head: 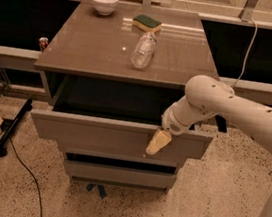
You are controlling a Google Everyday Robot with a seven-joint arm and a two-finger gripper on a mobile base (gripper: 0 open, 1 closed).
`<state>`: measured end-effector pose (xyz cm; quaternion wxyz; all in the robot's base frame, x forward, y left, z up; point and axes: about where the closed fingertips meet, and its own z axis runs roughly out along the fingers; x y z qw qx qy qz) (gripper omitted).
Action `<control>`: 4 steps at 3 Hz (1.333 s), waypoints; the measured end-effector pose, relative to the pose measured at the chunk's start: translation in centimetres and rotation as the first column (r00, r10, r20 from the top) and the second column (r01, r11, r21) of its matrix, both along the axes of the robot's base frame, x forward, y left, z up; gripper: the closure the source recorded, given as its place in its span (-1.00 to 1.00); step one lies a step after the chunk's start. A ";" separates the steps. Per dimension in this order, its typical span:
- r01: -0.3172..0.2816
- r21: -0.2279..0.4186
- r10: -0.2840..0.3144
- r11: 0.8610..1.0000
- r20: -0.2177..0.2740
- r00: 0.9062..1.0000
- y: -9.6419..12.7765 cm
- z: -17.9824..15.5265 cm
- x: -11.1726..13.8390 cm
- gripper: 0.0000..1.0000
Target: Open top drawer
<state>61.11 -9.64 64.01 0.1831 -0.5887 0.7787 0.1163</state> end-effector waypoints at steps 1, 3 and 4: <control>0.068 0.018 -0.067 0.998 -0.063 0.996 -0.2 -1.1 -4.2 -0.93; 0.075 0.020 -0.073 0.997 -0.072 0.995 -0.3 -1.2 -4.6 0.08; 0.100 0.027 -0.096 0.995 -0.100 0.990 -0.5 -1.5 -6.4 -0.24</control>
Offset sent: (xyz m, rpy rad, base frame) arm -0.2942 -0.0094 -0.0781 0.1311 0.4599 -0.4055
